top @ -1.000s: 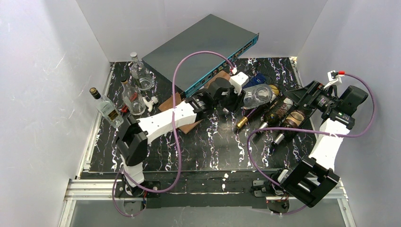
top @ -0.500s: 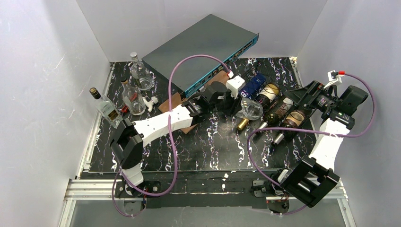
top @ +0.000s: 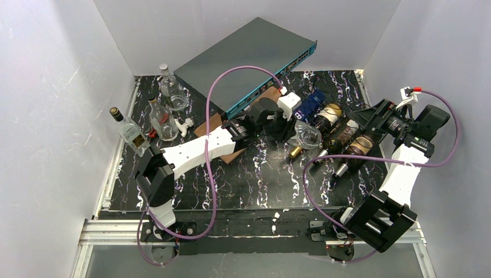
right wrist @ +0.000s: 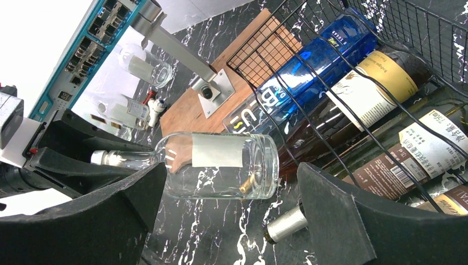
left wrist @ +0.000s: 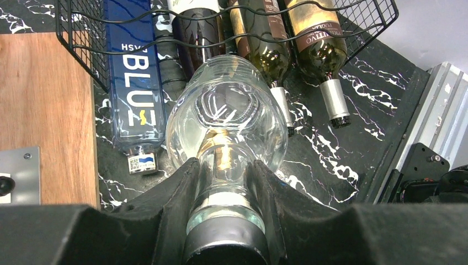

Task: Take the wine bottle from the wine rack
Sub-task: Pick up the wine bottle from the wine rack, then place the wine bottle at the center of the board.

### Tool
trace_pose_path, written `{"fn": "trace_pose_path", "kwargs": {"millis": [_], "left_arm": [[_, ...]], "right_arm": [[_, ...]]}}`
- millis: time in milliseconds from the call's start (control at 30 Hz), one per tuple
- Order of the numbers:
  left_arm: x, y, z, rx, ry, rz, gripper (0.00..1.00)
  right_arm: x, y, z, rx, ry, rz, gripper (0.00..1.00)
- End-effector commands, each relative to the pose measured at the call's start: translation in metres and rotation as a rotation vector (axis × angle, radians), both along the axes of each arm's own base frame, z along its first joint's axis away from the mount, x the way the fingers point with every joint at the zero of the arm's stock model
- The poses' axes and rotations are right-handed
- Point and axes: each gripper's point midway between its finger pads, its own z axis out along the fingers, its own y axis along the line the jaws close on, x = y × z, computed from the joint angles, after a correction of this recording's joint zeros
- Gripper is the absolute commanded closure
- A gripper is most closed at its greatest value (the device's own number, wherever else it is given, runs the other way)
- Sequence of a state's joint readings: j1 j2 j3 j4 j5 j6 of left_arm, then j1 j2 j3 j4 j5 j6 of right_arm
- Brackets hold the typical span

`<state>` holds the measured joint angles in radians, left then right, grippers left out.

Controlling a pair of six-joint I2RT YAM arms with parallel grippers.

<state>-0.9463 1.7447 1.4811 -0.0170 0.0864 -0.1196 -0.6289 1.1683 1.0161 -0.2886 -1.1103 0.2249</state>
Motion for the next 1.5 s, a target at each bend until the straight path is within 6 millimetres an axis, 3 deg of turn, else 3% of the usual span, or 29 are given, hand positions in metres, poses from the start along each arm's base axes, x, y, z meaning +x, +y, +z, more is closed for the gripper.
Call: {"fn": "trace_pose_path", "kwargs": {"millis": [0, 500, 1067, 1467], "left_arm": [[-0.003, 0.001, 0.099, -0.189, -0.139, -0.021, 1.0], [-0.027, 0.03, 0.102, -0.117, -0.13, -0.058, 1.0], [-0.059, 0.074, 0.084, 0.05, -0.106, -0.123, 1.0], [-0.088, 0.116, 0.064, 0.183, -0.04, -0.156, 1.0]], "right_arm": [[-0.002, 0.001, -0.001, -0.009, -0.017, 0.014, 0.02], [-0.003, 0.001, -0.002, -0.006, -0.013, 0.015, 0.02], [-0.003, 0.002, -0.004, -0.002, -0.008, 0.015, 0.02], [-0.003, 0.002, -0.005, -0.002, -0.009, 0.018, 0.02]]}}
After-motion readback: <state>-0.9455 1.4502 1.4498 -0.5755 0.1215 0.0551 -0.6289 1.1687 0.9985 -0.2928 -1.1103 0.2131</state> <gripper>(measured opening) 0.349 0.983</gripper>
